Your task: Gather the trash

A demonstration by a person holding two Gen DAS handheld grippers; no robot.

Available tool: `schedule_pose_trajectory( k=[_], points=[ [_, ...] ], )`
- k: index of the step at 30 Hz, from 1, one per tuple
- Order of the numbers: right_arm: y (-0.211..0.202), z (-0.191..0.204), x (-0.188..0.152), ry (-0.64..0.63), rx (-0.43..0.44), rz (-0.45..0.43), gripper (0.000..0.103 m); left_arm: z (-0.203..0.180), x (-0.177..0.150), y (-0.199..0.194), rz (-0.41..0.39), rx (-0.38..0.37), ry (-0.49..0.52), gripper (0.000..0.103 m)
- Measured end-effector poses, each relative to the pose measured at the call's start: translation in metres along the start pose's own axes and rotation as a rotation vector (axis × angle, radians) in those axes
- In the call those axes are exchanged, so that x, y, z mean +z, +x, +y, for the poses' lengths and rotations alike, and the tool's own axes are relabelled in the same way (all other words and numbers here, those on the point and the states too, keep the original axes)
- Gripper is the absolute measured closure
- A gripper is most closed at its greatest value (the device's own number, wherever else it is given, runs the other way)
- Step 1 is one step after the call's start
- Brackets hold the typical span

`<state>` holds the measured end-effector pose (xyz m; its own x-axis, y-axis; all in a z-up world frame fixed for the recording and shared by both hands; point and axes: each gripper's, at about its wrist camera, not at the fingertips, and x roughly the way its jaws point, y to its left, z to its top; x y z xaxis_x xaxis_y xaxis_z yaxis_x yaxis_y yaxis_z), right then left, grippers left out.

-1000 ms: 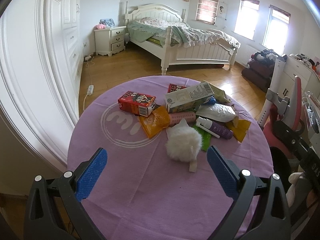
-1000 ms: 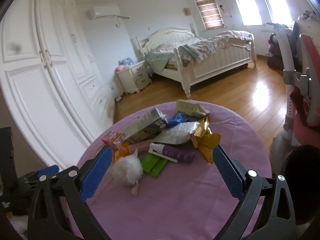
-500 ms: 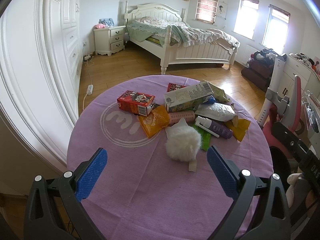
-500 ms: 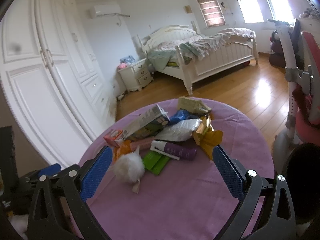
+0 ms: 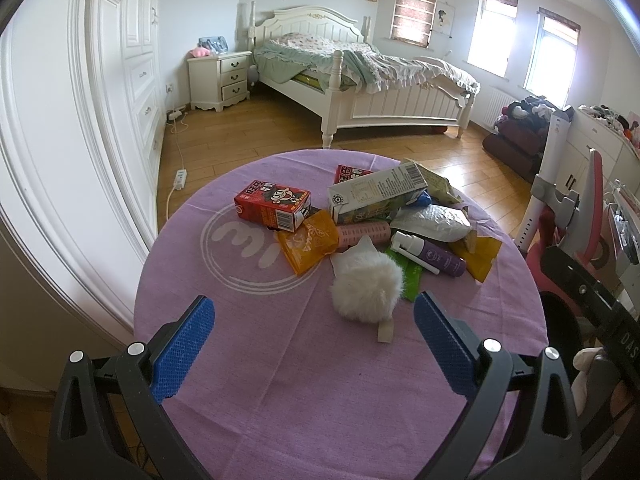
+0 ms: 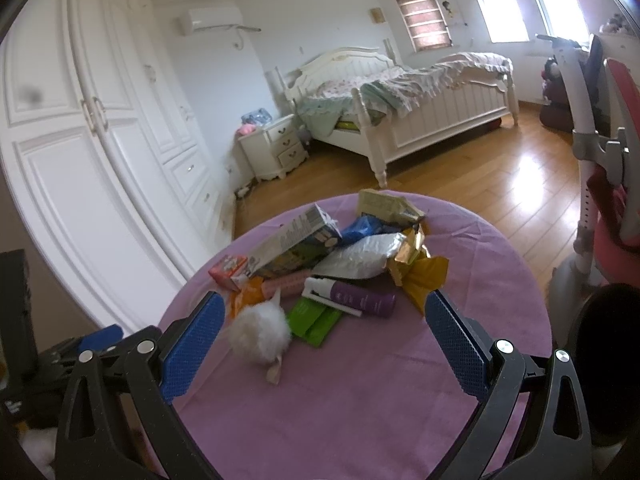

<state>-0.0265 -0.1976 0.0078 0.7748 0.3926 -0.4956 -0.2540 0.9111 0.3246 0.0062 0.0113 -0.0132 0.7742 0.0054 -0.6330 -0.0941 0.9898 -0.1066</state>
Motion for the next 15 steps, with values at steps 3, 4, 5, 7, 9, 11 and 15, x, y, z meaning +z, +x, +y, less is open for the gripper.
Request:
schedule_pose_trajectory(
  k=[3, 4, 5, 7, 9, 11, 15],
  points=[
    [-0.0004, 0.0004, -0.0006, 0.001, -0.001, 0.003, 0.004, 0.0002, 0.0, 0.0001, 0.003, -0.008, -0.009, 0.005],
    [0.0003, -0.0002, -0.0011, 0.002, 0.0, 0.003, 0.004, 0.001, -0.0002, 0.0002, 0.003, -0.008, -0.01, 0.005],
    [0.0005, -0.0002, -0.0014, 0.002, 0.0, 0.004, 0.004, 0.0001, -0.0002, 0.0005, 0.011, -0.011, -0.016, 0.005],
    [0.0022, -0.0017, -0.0013, 0.003, 0.001, 0.006, 0.004, 0.0005, -0.0007, 0.0007, 0.014, -0.009, -0.014, 0.005],
    [0.0024, -0.0014, -0.0015, 0.003, 0.001, 0.007, 0.004, 0.0006, -0.0008, 0.0007, 0.015, -0.008, -0.013, 0.005],
    [0.0024, -0.0017, -0.0015, 0.003, 0.001, 0.007, 0.004, 0.0006, -0.0006, 0.001, 0.019, -0.011, -0.017, 0.005],
    [0.0025, -0.0025, -0.002, 0.005, -0.002, 0.007, 0.004, 0.0012, -0.0006, 0.0015, 0.027, -0.024, -0.033, 0.005]
  ],
)
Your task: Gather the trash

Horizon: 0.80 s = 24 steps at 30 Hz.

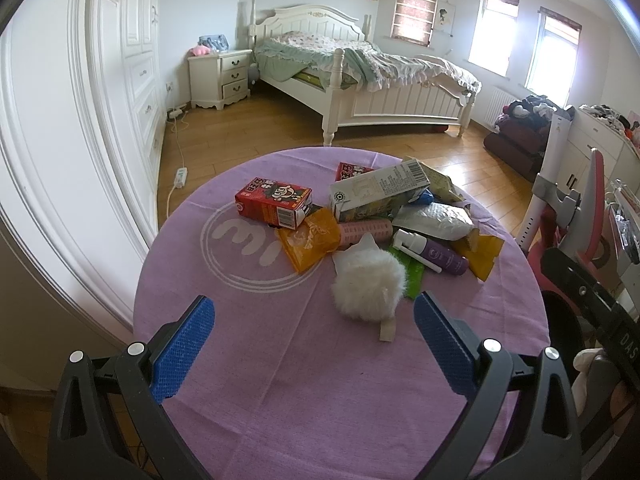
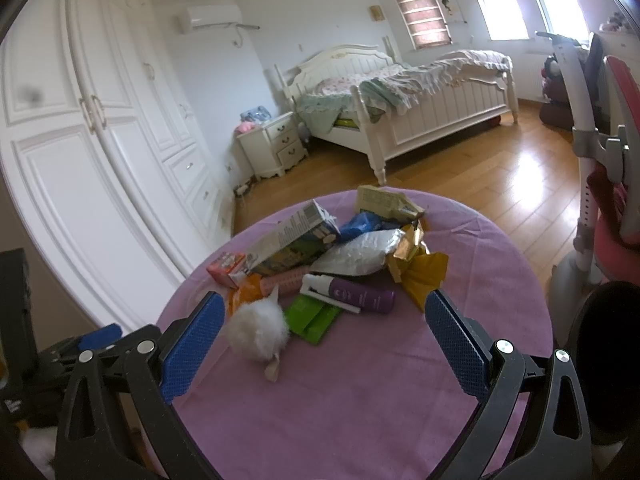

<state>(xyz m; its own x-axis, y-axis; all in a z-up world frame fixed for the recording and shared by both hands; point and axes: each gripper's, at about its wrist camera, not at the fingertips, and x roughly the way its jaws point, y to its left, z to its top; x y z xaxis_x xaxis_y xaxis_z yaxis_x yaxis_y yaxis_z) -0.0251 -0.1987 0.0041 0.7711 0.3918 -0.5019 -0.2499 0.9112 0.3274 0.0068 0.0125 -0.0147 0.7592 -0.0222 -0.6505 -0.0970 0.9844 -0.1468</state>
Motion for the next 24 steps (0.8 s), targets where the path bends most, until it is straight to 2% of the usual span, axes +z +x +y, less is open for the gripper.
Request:
schedule_pose_trajectory(
  k=[8, 13, 17, 19, 21, 24],
  points=[
    [0.005, -0.004, -0.004, 0.003, -0.004, 0.013, 0.004, 0.001, -0.002, 0.001, 0.003, -0.006, -0.008, 0.005],
    [0.012, -0.007, -0.005, 0.004, -0.003, 0.031, 0.004, 0.006, -0.009, 0.007, 0.005, 0.012, 0.021, 0.005],
    [0.028, -0.011, 0.003, -0.02, 0.044, 0.084, 0.004, 0.026, -0.004, 0.03, 0.063, -0.064, -0.056, 0.005],
    [0.04, -0.015, 0.019, -0.039, 0.096, 0.119, 0.004, 0.044, 0.004, 0.042, 0.062, -0.079, -0.073, 0.005],
    [0.057, -0.015, 0.042, -0.109, 0.181, 0.154, 0.004, 0.057, 0.016, 0.056, 0.061, -0.1, -0.05, 0.005],
    [0.086, 0.005, 0.071, -0.342, 0.23, 0.215, 0.004, 0.062, 0.035, 0.077, 0.059, -0.103, 0.098, 0.005]
  ],
)
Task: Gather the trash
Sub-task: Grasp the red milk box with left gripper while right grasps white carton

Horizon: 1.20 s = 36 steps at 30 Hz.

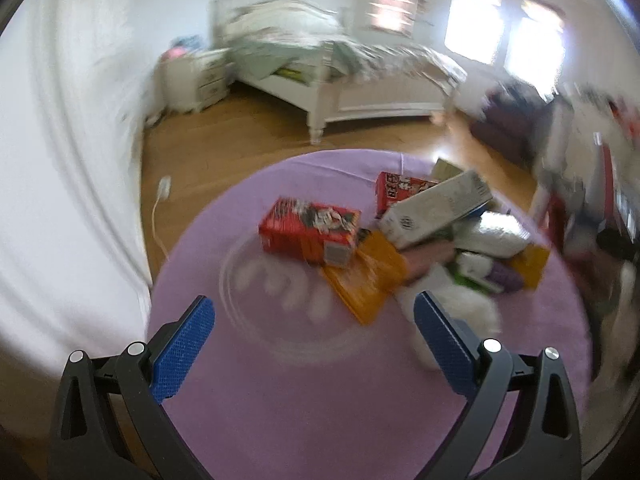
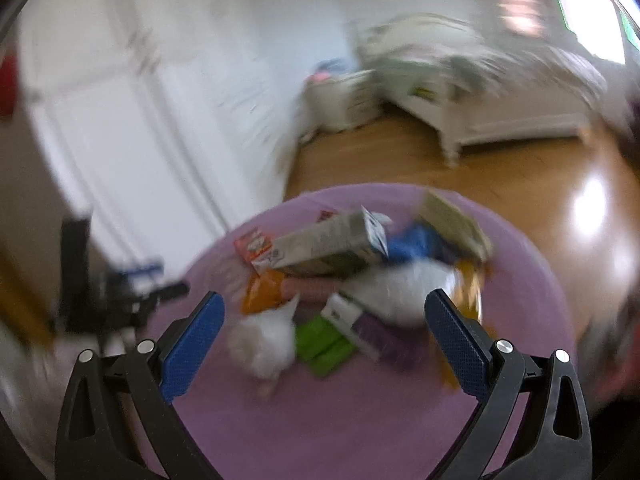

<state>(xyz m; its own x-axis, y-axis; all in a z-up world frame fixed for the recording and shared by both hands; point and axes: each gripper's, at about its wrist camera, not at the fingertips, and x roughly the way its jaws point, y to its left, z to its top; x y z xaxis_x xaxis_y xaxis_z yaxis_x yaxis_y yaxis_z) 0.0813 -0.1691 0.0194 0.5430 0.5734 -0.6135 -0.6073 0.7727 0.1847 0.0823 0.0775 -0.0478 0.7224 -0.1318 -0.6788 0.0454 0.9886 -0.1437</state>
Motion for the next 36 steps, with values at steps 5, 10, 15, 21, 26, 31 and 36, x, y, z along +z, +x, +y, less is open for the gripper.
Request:
schedule_pose_trajectory(
  k=[5, 10, 15, 21, 26, 31, 36],
  points=[
    [0.049, 0.027, 0.044, -0.416, -0.002, 0.099, 0.005, 0.004, 0.023, 0.037, 0.101, -0.016, 0.154, 0.005],
    [0.118, 0.053, 0.052, -0.725, -0.006, 0.254, 0.01, 0.001, 0.019, 0.062, 0.175, -0.052, 0.134, 0.005],
    [0.179, 0.055, 0.04, -0.855, -0.045, 0.431, 0.035, 0.013, 0.008, 0.073, 0.255, -0.038, 0.092, 0.005],
    [0.174, 0.05, 0.045, -0.699, -0.014, 0.416, 0.046, 0.035, 0.017, 0.08, 0.263, -0.031, -0.019, 0.007],
    [0.123, 0.032, 0.054, -0.43, 0.035, 0.249, 0.051, 0.021, 0.023, 0.072, 0.216, 0.06, 0.011, 0.015],
    [0.056, -0.006, 0.045, -0.087, 0.195, 0.06, 0.052, -0.01, 0.027, 0.005, 0.089, 0.106, 0.027, 0.015],
    [0.012, -0.04, 0.017, 0.168, 0.299, -0.053, 0.052, -0.059, 0.024, -0.055, 0.004, 0.077, 0.076, 0.015]
  ],
)
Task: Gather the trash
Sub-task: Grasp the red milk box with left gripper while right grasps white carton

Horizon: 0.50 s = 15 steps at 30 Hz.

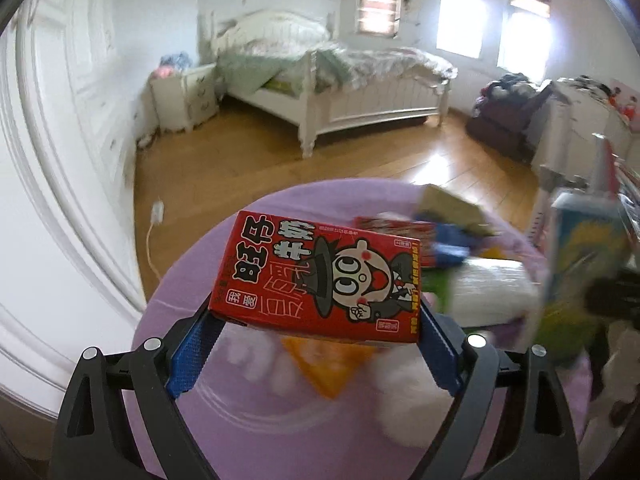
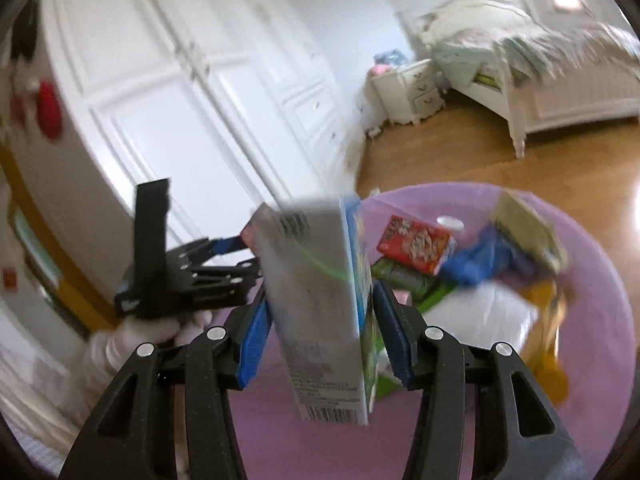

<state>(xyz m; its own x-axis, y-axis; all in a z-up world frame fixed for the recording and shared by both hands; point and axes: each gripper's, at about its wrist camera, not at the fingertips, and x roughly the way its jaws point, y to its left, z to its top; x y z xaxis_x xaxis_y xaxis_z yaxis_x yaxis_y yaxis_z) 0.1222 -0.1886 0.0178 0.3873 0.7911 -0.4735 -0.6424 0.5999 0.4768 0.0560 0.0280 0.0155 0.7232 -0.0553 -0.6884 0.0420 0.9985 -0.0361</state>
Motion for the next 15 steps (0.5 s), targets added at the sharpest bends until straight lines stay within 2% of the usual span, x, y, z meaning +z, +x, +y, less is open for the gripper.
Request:
schedule_pose_trajectory(
  k=[4, 6, 11, 12, 13, 14, 15],
  points=[
    [-0.042, -0.015, -0.028, 0.134, 0.014, -0.096, 0.052, -0.036, 0.003, -0.017, -0.018, -0.075, 0.021, 0.015],
    [-0.063, -0.022, -0.05, 0.188, -0.014, -0.124, 0.054, -0.056, 0.003, -0.017, -0.022, -0.096, 0.044, 0.015],
    [-0.072, -0.044, -0.092, 0.257, -0.128, -0.078, 0.053, -0.083, -0.002, 0.001, 0.04, -0.126, 0.052, 0.015],
    [-0.07, -0.043, -0.098, 0.263, -0.151, -0.064, 0.049, -0.086, -0.004, 0.005, 0.052, -0.12, 0.052, 0.015],
    [-0.069, -0.044, -0.105, 0.279, -0.159, -0.056, 0.036, -0.086, -0.006, 0.008, 0.063, -0.115, 0.049, 0.015],
    [-0.067, -0.043, -0.11, 0.297, -0.145, -0.053, 0.028, -0.082, -0.005, 0.015, 0.068, -0.111, 0.045, 0.015],
    [-0.065, -0.041, -0.115, 0.317, -0.1, -0.049, 0.024, -0.081, -0.009, 0.014, 0.072, -0.102, 0.036, 0.015]
  ],
)
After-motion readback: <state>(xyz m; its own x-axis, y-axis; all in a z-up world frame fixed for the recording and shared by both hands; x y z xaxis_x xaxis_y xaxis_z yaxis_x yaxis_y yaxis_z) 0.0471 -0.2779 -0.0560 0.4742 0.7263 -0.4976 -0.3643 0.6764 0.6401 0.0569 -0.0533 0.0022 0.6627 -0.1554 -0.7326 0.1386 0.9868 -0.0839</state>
